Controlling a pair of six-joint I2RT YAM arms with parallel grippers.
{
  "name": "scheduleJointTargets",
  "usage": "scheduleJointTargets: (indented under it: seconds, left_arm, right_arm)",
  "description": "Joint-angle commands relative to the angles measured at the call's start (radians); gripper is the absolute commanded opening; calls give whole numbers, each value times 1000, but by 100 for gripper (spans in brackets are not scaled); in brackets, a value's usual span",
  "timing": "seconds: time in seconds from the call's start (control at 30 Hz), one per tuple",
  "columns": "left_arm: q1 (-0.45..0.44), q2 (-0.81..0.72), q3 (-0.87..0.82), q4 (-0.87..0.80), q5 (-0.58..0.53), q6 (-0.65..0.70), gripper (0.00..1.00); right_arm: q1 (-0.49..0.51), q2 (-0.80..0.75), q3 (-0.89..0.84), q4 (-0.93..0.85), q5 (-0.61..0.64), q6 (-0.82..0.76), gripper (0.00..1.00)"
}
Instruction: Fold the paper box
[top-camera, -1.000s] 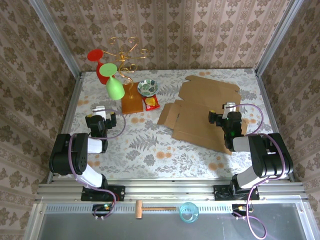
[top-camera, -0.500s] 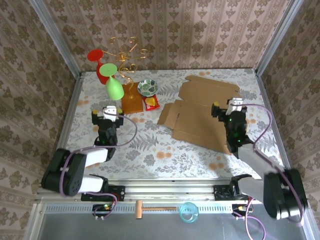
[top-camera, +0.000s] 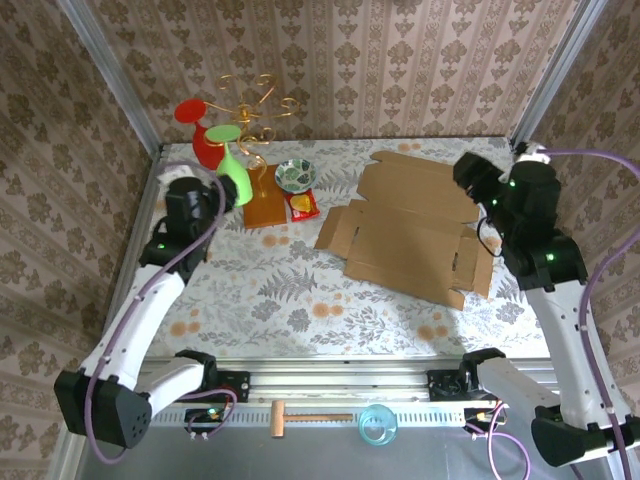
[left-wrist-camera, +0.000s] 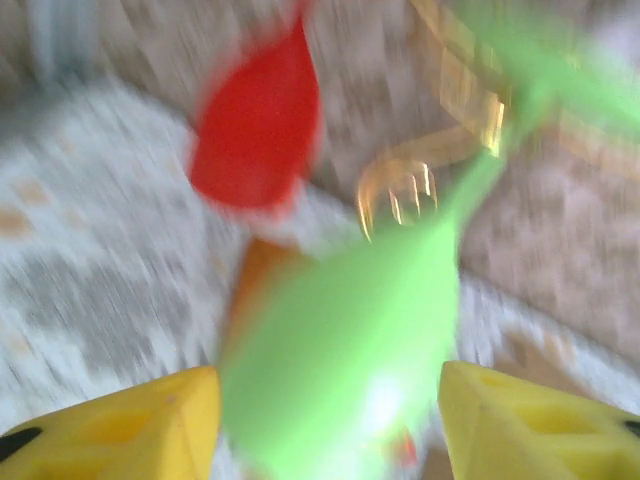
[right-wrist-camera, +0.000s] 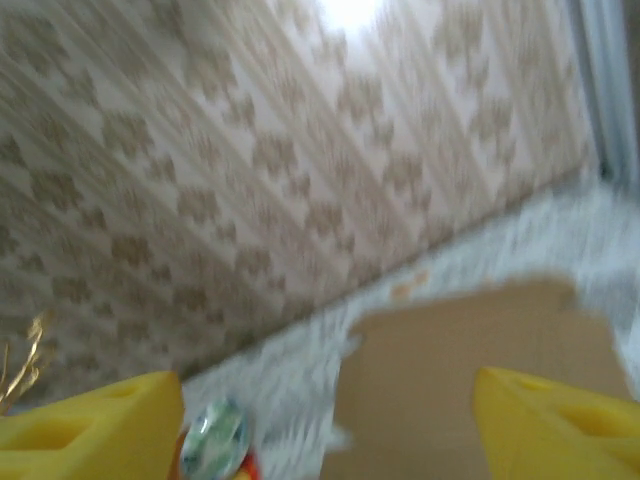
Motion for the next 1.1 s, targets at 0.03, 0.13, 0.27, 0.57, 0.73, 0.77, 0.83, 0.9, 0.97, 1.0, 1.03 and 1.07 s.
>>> scheduleJointTargets:
  seconds: [0.03,0.13,0.27,0.57,0.73,0.77,0.83,0.9,0.97,1.0,1.03,1.07]
  left_arm:
    - [-155,39,-108,-143,282,-281,53]
    - [-281,67,-175,-29,288,-345,55]
    - [-381,145,-242,160,278,-489,56]
    - [-505,282,-288,374,236,-595,56]
    - [-521,442,-243,519,239,-597,59]
    - [-521,466,-236,532,234,-600,59]
    - [-520,516,-233,571,214,-611,59]
    - [-513,568,-230,636,206,-619,60]
    - [-510,621,-214,697,207,-618,60]
    - [-507,648,-203,718,207,-623,60]
    - [-507,667,-196,739,204,-623,60]
    - [-506,687,-189,761,197,-619,60]
  right_arm:
    - [24,-5,-88,-243,-181,161,57]
    - [31,-36,-198,-238,-253,210,57]
    - [36,-82,-328,-171,-336,282,57]
    - [37,-162,-503,-142,-380,377,60]
    - [37,-208,-581,-102,-412,457,61]
    - [37,-218,-593,-92,-415,467,62]
    - [38,-233,-617,-87,-420,493,63]
    - [38,-254,-650,-72,-425,527,64]
    - [37,-281,-694,-53,-437,580,65]
    - [37,-300,-725,-33,-446,617,65]
    - [39,-318,-754,-14,-450,651,65]
    - [43,-340,-790,9,-452,689,65]
